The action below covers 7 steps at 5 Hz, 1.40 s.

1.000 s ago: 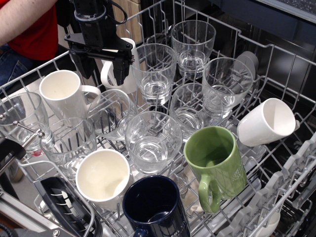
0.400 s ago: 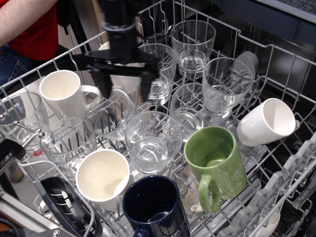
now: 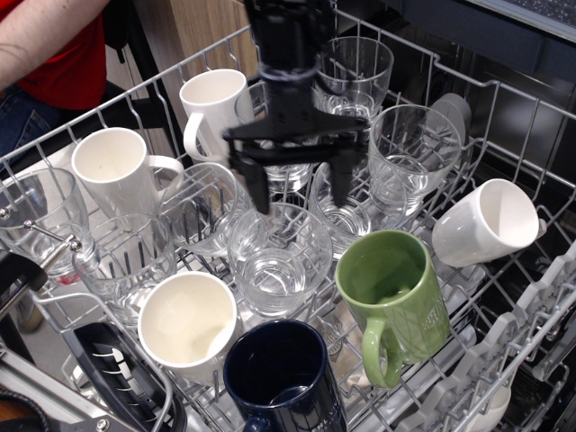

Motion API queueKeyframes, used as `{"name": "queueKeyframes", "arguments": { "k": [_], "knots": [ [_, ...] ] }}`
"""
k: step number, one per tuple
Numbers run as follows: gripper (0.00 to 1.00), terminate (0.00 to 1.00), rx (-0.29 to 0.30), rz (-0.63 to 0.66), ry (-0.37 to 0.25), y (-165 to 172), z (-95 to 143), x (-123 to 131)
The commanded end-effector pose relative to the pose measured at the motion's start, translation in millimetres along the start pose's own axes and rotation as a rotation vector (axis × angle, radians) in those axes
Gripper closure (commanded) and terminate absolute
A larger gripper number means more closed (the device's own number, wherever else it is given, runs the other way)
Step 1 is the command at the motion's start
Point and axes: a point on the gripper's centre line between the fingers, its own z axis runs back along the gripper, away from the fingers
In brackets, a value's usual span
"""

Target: Pick up green mug

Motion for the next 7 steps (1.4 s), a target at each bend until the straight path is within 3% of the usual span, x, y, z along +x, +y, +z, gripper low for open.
{"name": "queueKeyframes", "arguments": {
  "k": [1,2,3,5,7],
  "knots": [
    [0.0,0.0,-0.143,0.029,-0.066,-46.5,-2.9,-9.0],
    [0.0,0.0,-0.176,-0.016,-0.094,-71.0,-8.5,-14.7],
    [0.0,0.0,-0.173,-0.057,-0.15,-88.1,-21.3,-4.2],
    [0.0,0.0,-0.098,-0.052,-0.216,-102.5,-50.4,17.0],
    [0.0,0.0,-0.065,-0.033,-0.268,-100.6,-80.3,11.7]
  ]
}}
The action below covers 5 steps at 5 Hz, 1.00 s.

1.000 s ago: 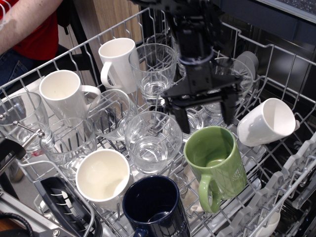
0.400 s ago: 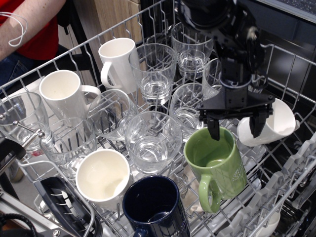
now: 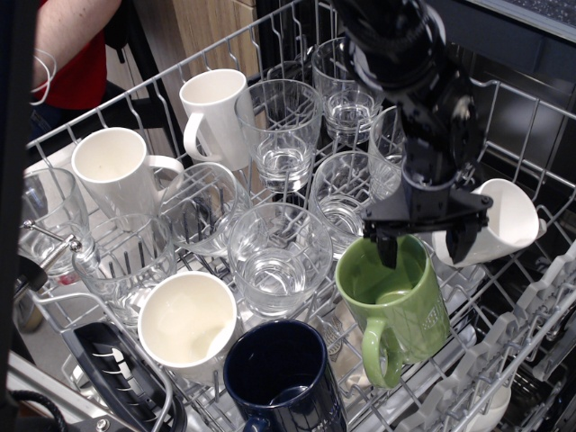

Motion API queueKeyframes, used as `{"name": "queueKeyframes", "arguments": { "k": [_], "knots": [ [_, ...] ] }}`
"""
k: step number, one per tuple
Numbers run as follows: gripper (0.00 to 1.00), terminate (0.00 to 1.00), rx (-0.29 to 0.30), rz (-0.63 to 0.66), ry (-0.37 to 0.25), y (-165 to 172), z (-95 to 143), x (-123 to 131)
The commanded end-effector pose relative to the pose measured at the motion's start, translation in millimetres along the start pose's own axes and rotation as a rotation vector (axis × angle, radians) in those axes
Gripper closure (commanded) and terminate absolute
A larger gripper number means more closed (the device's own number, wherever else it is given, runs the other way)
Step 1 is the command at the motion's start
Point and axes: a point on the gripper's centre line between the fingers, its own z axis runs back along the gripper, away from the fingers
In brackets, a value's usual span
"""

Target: Pick up green mug

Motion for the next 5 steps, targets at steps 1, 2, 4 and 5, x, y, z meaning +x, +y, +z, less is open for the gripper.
{"name": "queueKeyframes", "arguments": {
  "k": [1,2,4,5],
  "knots": [
    [0.0,0.0,0.013,0.015,-0.054,-7.4,-6.4,-1.5],
    [1.0,0.0,0.017,0.037,-0.043,-8.1,-6.7,-2.6],
    [1.0,0.0,0.033,0.059,-0.041,-12.8,-0.5,-1.8],
    [1.0,0.0,0.049,0.065,-0.056,-16.9,5.8,-3.2]
  ]
}}
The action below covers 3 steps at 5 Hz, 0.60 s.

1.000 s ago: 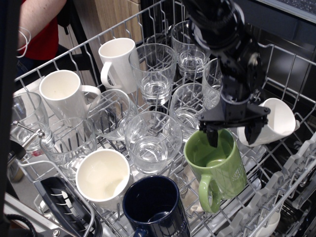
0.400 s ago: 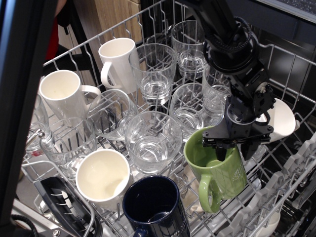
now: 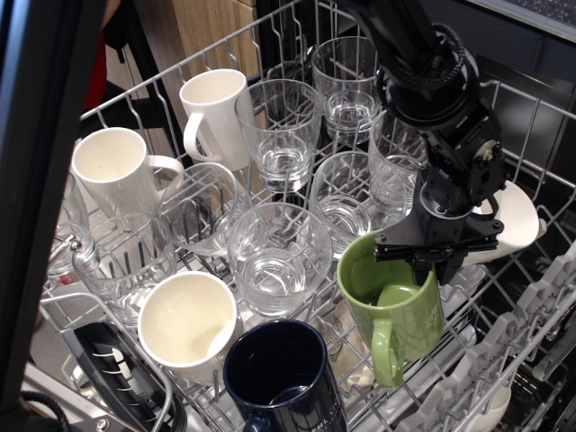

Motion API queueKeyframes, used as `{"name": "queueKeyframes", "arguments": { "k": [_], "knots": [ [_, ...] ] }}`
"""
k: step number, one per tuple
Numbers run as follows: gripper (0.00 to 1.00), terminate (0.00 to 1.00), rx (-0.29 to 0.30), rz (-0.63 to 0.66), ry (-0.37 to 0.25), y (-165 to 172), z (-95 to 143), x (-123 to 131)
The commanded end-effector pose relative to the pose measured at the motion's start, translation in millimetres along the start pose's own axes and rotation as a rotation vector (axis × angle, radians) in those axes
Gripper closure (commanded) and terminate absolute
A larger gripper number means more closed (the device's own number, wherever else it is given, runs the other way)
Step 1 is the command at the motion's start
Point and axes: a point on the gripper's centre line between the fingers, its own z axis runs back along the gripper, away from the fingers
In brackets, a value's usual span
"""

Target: Pick up green mug

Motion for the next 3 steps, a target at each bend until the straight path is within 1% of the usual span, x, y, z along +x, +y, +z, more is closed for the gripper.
{"name": "queueKeyframes", "arguments": {
  "k": [1,2,3],
  "knots": [
    [1.0,0.0,0.027,0.029,-0.019,-14.8,43.9,14.8],
    [1.0,0.0,0.031,0.028,-0.011,-12.8,79.0,22.7],
    [1.0,0.0,0.081,0.005,0.061,-15.6,115.6,33.9]
  ]
}}
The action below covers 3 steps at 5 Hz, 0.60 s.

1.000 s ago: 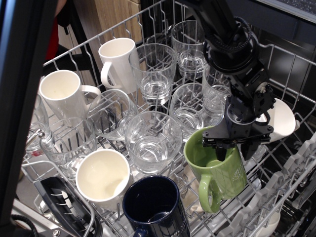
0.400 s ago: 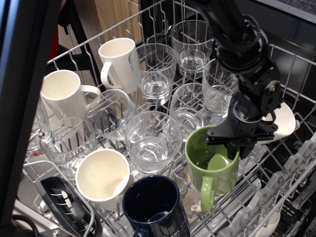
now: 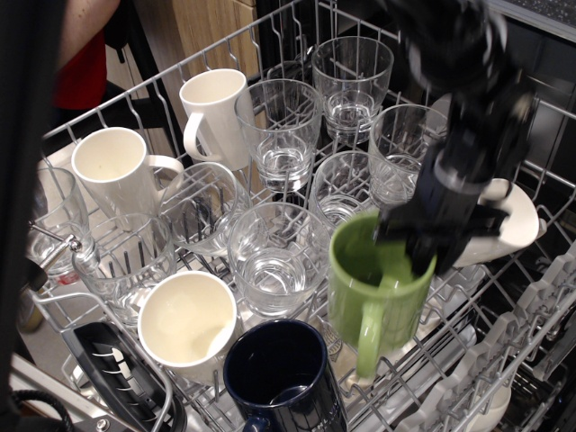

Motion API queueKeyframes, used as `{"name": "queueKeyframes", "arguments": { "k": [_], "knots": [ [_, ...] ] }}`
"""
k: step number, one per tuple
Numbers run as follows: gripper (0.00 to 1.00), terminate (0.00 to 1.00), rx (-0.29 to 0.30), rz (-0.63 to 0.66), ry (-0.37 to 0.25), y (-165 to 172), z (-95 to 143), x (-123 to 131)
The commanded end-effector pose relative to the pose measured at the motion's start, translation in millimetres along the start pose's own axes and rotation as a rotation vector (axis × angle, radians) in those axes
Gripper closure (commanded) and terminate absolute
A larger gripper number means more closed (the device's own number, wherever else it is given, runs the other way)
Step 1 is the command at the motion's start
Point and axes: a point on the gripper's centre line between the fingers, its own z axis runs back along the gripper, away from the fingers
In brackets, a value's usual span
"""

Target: Pick up green mug

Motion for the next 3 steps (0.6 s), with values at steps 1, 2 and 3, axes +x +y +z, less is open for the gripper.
{"name": "queueKeyframes", "arguments": {
  "k": [1,2,3],
  "knots": [
    [1.0,0.0,-0.104,-0.038,0.026,0.3,106.9,27.0],
    [1.0,0.0,-0.082,-0.076,0.112,5.9,127.7,20.0],
    [1.0,1.0,-0.129,-0.104,0.08,11.8,143.9,13.4]
  ]
}}
